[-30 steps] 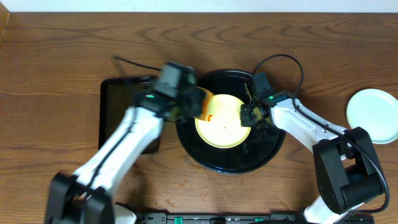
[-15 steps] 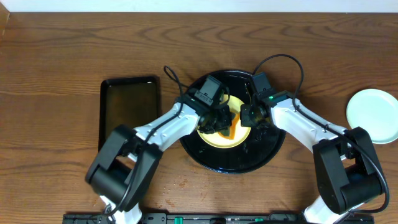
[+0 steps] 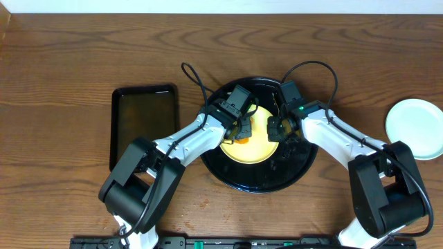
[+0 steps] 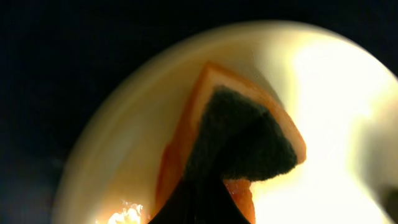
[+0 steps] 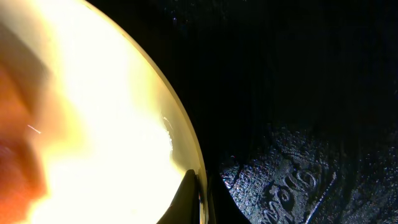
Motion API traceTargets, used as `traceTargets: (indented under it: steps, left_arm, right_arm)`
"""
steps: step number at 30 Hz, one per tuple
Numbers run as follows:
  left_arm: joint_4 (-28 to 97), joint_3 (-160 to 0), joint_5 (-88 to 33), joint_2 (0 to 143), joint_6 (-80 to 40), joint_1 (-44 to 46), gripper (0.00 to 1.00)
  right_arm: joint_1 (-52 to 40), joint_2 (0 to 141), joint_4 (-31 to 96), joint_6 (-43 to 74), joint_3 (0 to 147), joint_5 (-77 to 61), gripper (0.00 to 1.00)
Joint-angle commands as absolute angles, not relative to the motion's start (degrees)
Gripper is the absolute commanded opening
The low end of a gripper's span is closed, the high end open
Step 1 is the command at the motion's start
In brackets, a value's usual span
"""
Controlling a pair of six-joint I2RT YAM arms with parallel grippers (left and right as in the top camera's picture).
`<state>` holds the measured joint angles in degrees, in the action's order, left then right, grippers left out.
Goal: Clean dirty plates on tray and stack at the side
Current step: 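Wipe the sponge across the yellow plate with left gripper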
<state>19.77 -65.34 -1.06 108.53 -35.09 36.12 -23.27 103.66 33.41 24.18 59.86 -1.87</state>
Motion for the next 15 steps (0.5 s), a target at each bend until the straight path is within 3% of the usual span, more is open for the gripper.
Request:
traceTargets:
  steps: [1,9,15]
  left_arm:
    - [20.8,-64.9,18.5,109.6,-27.7,35.2,0.08]
    - [20.5,-65.5,35.2,109.5,-22.2,35.2,0.07]
    - [24.2,-68.6,37.3,105.7,-22.1,35.2,0.07]
  right_arm:
    - [-23.3,106.0,35.1,24.6,58.4,2.1,0.01]
    - [-23.3,108.0,35.4,24.6,58.3,2.1,0.01]
    - [-23.3,108.0,35.6,24.6,58.3,2.2,0.01]
